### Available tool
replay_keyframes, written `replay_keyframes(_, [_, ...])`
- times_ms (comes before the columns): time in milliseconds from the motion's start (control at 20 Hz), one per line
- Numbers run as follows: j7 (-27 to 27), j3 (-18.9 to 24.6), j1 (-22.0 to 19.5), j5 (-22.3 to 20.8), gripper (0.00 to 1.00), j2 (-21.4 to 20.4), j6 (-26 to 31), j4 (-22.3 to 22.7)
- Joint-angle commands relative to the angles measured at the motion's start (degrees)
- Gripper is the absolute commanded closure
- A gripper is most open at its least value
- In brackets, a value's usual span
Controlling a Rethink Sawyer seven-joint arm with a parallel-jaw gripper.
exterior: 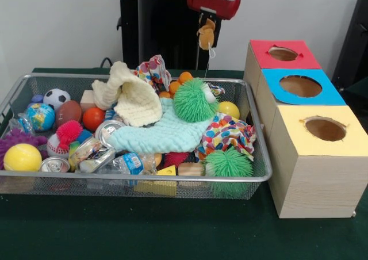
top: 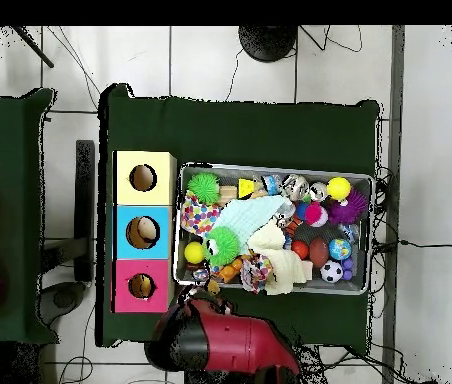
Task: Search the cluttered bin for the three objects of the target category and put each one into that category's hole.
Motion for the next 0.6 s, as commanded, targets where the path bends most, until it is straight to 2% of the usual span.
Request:
replay_keyframes(50, [2.8, 1.8, -4.5, 3.6, 1.00, -3.6, 13.6, -5.9])
replay_keyframes(200, [-1.6, 2.5, -7.3, 2.1, 1.00, -5.4, 17.5, -9.3])
replay_keyframes(400, [-6.6, 3.8, -10.8, -1.4, 1.00, -8.5, 17.6, -12.0])
replay_keyframes(600, [-9.9, 5.4, -14.3, -4.8, 1.00, -8.9, 15.4, -14.3])
